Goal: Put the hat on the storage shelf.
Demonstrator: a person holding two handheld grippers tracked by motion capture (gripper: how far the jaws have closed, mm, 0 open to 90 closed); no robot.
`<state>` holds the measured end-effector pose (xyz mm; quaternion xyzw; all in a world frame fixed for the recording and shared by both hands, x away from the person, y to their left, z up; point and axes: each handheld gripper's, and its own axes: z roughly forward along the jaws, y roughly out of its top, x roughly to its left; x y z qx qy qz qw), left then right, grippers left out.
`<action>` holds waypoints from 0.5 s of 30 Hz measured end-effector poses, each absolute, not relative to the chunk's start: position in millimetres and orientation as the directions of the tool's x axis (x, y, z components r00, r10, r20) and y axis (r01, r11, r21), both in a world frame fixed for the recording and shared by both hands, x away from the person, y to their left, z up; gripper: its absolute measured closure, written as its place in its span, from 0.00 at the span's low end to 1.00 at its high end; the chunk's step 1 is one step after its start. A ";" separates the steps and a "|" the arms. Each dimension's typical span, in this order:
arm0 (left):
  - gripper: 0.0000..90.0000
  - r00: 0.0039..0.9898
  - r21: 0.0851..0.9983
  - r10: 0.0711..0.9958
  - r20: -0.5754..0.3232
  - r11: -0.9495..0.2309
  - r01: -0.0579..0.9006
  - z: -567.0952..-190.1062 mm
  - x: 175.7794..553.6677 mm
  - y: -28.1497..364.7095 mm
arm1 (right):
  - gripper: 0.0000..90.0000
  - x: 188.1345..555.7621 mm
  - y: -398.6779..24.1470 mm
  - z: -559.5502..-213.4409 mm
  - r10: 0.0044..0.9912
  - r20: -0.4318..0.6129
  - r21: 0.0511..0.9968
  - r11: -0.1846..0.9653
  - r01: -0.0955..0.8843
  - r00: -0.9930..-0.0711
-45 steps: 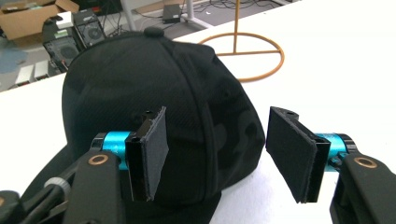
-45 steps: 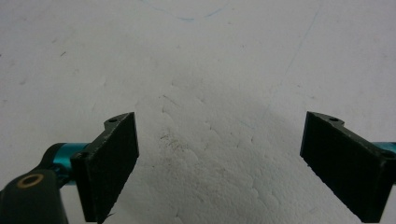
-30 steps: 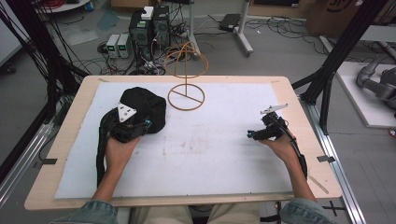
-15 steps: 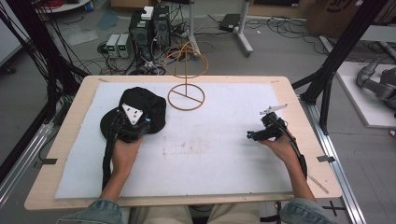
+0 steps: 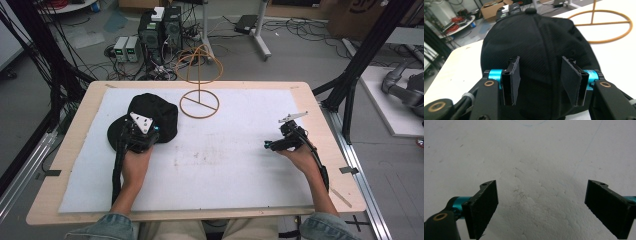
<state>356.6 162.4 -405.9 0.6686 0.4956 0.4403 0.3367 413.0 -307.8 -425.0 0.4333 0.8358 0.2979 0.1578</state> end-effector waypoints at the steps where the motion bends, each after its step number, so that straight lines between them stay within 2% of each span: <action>1: 0.55 0.121 0.885 0.959 0.257 -0.284 0.370 -407.3 356.8 162.7 | 0.12 413.2 -307.7 -425.5 0.817 -0.004 0.633 0.448 0.631 -0.576; 8: 0.50 0.090 0.871 0.947 0.308 -0.319 0.373 -412.8 358.8 156.1 | 0.13 413.1 -306.7 -425.9 0.816 0.001 0.628 0.449 0.636 -0.577; 15: 0.45 0.069 0.876 0.961 0.269 -0.274 0.398 -412.6 360.4 167.5 | 0.13 413.1 -307.1 -426.1 0.816 0.006 0.628 0.447 0.637 -0.579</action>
